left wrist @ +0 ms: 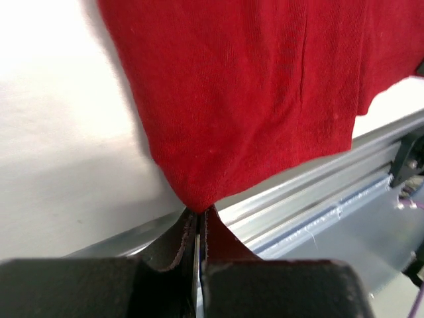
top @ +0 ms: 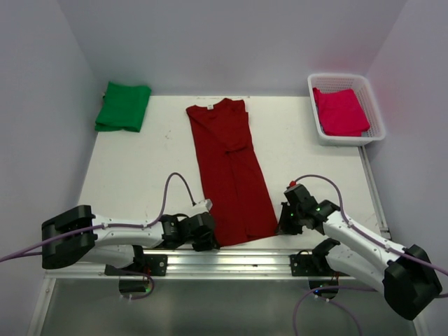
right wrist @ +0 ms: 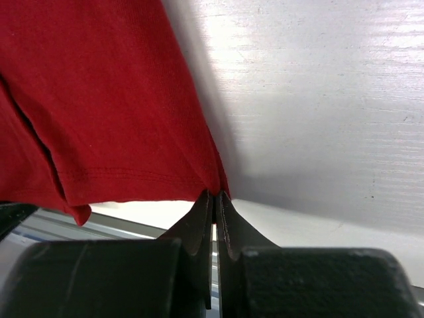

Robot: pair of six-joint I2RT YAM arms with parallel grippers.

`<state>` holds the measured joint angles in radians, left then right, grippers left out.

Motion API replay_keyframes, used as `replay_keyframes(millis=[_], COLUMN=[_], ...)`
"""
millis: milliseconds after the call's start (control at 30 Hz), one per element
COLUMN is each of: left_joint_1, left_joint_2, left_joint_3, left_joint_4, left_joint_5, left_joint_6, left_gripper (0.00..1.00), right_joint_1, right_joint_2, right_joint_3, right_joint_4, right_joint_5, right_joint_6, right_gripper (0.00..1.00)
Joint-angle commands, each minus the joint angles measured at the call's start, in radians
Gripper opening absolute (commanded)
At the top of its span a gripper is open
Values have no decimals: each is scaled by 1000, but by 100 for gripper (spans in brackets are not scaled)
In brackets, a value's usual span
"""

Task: Fold and stack the t-shirts
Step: Grab the bottom of the folded rectangular tshirt with both arms, then fold the folded rectangular tshirt in 1/3 of the way

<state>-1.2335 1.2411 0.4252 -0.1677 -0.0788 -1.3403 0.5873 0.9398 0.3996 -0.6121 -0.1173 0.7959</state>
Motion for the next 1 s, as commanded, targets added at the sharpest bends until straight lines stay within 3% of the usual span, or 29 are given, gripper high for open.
replay_keyframes(millis=[0,367,567,967], left_joint_1=[8,3,12,158], left_joint_2=[-17,-46,-66,-8], left_joint_3=[55,218,234,237], left_joint_4=[-151,-303,-362,-136], left_joint_5=[-194,-320,-446,-510], left_joint_6=[53,138,173,458], left_gripper=[0,0,0,0], right_joint_1=[2,0,0,0], right_joint_2=[-29,19,151,408], right_joint_3=[28,232,370,542], right_joint_4=[-35,-67,-31,74], right_joint_5=[-21,36,105,179], right_joint_6=[-14,-104,-175,-261], right_gripper=[0,0,0,0])
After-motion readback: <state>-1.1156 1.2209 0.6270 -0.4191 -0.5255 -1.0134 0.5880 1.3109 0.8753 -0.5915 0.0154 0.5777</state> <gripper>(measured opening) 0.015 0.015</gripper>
